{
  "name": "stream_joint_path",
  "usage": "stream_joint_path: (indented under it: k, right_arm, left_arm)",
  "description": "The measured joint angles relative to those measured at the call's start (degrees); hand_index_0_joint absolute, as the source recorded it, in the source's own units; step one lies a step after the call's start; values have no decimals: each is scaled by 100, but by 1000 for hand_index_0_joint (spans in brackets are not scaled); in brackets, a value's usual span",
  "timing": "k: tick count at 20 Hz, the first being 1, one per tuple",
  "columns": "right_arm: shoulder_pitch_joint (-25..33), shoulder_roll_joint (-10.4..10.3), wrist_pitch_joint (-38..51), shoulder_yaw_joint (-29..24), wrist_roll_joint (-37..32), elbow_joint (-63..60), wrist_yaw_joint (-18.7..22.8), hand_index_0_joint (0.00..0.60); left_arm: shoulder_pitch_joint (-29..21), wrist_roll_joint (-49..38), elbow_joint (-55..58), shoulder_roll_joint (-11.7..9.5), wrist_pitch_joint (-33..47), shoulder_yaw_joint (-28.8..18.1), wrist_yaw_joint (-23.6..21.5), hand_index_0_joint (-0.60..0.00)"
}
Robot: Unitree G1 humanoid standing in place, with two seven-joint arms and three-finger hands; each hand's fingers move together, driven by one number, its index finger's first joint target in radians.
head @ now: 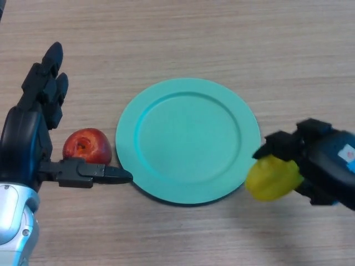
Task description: Pick up the yellow starfruit and place it on the plate
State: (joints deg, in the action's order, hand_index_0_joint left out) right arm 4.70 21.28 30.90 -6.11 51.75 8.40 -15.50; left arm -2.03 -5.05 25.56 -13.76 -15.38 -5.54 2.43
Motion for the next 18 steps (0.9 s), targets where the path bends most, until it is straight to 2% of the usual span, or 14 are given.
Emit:
stream_joint_path:
  k: [3, 5, 6, 7, 10, 12, 14, 16, 17, 18]
  right_arm:
    - [567, 16, 0, 399, 160, -338, 25, 600]
    - [987, -214, -65, 796, 164, -1019, 158, 600]
    - [1207, -243, 17, 1064, 230, -1524, 342, 600]
    - [1338, -305, 18, 1125, 336, -1782, 392, 600]
    - [1798, -465, -75, 1208, 435, -2658, 977, 600]
    - [1925, -600, -277, 1242, 467, -3164, 1147, 600]
    - [1949, -705, -609, 1329, 512, -3406, 1168, 600]
    - [2082, -691, -731, 1430, 871, -3504, 1199, 600]
    - [2079, -750, -874, 1401, 827, -3481, 1102, 600]
    - [2045, -938, -1310, 1350, 361, -3435, 997, 504]
  left_arm:
    - [-42, -9, 44, -6, -8, -39, 39, 0]
    - [-81, -9, 82, -16, -9, -105, 40, 0]
    - [-81, -6, 107, -18, -9, -129, 41, 0]
    - [-80, -6, 108, -17, -8, -128, 46, 0]
    - [-74, -9, 113, -18, -12, -143, 89, 0]
    - [-101, -39, 112, -19, -12, -154, 90, 0]
    - [-136, -64, 72, -69, -8, -179, 91, 0]
    - [-137, -60, -101, -121, -5, -179, 91, 0]
    - [-129, -58, -135, -121, 2, -182, 92, 0]
    - [-132, -58, -230, -120, 55, -190, 91, 0]
